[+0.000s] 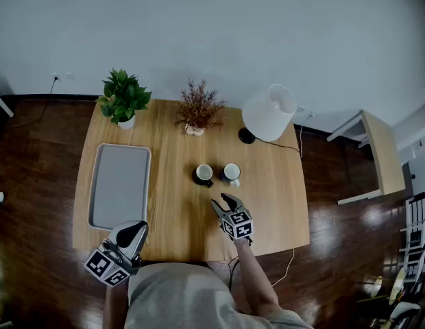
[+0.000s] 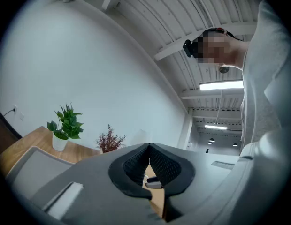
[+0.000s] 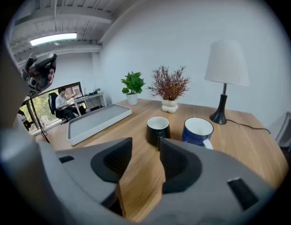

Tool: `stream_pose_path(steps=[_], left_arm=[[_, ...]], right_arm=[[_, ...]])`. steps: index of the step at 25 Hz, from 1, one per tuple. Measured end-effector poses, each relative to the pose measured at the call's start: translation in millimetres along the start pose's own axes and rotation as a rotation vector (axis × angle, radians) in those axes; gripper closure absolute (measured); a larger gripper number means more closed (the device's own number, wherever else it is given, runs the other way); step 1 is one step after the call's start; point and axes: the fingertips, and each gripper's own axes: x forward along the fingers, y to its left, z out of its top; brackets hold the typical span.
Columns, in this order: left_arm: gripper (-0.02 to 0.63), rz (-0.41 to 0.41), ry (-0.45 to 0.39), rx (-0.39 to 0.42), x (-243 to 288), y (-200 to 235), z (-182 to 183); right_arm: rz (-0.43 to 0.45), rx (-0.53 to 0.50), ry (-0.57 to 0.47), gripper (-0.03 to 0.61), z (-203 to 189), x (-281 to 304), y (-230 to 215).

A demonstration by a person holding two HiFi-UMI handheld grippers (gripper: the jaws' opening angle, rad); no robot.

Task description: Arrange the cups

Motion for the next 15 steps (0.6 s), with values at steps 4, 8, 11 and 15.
stream_pose_path(steps=[4,8,11,15], left_arm=[[0.620,0.010,-0.004,0.001,-6.2,0.9,0.4],[0.620,0.022,-0.010,0.004,-11.3,2.1,3.2],[0.620,0.032,-0.014,0.007,-14.7,3.9,4.4],[0.620,0.047,-0.019,0.013,-19.8,5.3,8.6]], right_arm=[[-0.014,-0.032,0.062,0.377,-5.6,28.0,-13.2],[-0.029,-0.049,0.114,0.379,-10.6,50.6,-24.8],[-0.039,-0.060,0.156,0.379,-17.7,65.6,-32.3],[-0.038,-0.076,0.195,0.379,-21.3,83.1,-36.5]])
